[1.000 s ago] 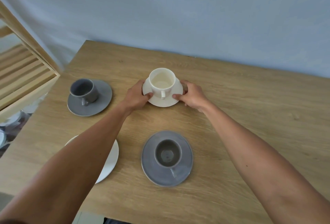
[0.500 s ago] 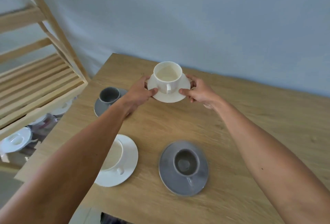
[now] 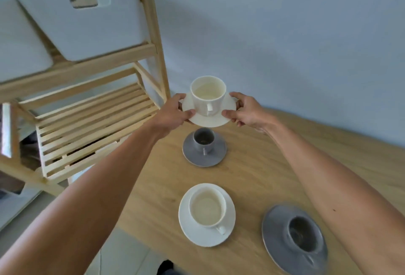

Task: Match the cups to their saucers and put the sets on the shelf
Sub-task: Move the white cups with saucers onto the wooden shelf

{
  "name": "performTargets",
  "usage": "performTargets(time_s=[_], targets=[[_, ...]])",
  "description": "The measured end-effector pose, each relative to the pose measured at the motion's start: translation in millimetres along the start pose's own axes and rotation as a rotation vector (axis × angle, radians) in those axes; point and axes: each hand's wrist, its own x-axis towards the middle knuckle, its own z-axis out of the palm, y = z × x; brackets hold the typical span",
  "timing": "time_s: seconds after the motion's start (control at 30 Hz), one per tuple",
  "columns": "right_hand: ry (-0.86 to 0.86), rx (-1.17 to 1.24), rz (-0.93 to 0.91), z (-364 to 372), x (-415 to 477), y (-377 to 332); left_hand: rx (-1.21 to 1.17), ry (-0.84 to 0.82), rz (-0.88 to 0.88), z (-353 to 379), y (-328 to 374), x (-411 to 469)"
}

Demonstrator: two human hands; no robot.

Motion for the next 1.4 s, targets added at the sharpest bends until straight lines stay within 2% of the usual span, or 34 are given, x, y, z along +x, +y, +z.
performTargets(time_s=[0.17, 0.33, 0.67, 0.87, 1.13, 1.4], targets=[[-0.096, -0.107, -0.073, 67, 31, -31, -0.026, 0.065, -0.043, -71, -34, -10], [-0.201, -0.166, -0.061, 133, 64, -44, -0.025, 0.138, -0.086, -127, -74, -19], [-0.326, -0.324, -0.092, 227, 145, -40, 0.004, 0.222, -0.166, -184, -160, 11], [-0.304, -0.338, -0.078, 268, 213, -30, 0.066, 0.26, -0.21, -210, -206, 67], [-0.212, -0.342, -0.043, 302, 306, -20, 0.235, 0.302, -0.176, -245, -244, 155], [-0.109, -0.385, -0.069, 330, 371, -16, 0.257, 0.232, -0.182, -266, -272, 213]])
